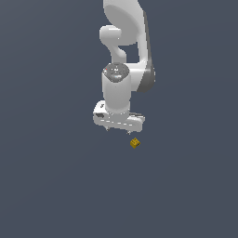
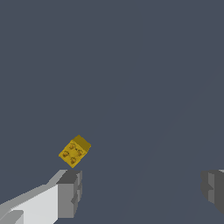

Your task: Pick up the object and move it to a goal position.

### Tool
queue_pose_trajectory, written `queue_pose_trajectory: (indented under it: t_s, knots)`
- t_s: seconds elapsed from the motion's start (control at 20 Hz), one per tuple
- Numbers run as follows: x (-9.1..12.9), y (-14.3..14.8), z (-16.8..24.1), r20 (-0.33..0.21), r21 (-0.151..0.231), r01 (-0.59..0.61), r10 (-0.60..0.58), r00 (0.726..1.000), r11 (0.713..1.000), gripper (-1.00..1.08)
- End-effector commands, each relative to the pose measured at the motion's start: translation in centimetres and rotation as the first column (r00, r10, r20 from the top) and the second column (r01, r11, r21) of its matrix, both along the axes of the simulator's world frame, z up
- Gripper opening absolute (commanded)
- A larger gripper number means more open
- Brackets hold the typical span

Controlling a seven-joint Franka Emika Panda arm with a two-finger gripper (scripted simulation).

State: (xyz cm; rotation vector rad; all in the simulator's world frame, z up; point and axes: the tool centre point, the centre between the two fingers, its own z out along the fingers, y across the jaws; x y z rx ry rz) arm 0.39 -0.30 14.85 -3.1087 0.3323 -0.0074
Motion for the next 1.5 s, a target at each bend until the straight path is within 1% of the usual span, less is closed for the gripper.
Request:
queue_pose_trajectory:
  t_s: [0.0, 0.3, 0.45, 0.65, 0.9, 1.2, 1.45]
  knots:
    - [0.0, 0.6, -0.5, -0.002, 0.0, 0.048, -0.048, 0.999, 0.999, 1.0]
    - [0.1, 2.3, -1.9, -0.005, 0.0, 0.179, -0.179, 0.984, 0.984, 1.0]
    - [0.1, 3.2, -2.6, -0.007, -0.001, 0.244, -0.244, 0.97, 0.97, 1.0]
    - [0.0, 4.3, -3.5, -0.009, -0.002, 0.329, -0.329, 0.944, 0.944, 1.0]
    - [-0.1, 5.7, -4.7, -0.01, -0.005, 0.431, -0.431, 0.902, 0.902, 1.0]
    - [-0.3, 7.3, -6.0, -0.009, -0.009, 0.543, -0.543, 0.84, 0.84, 1.0]
    - [-0.4, 8.2, -6.8, -0.008, -0.012, 0.609, -0.609, 0.793, 0.793, 1.0]
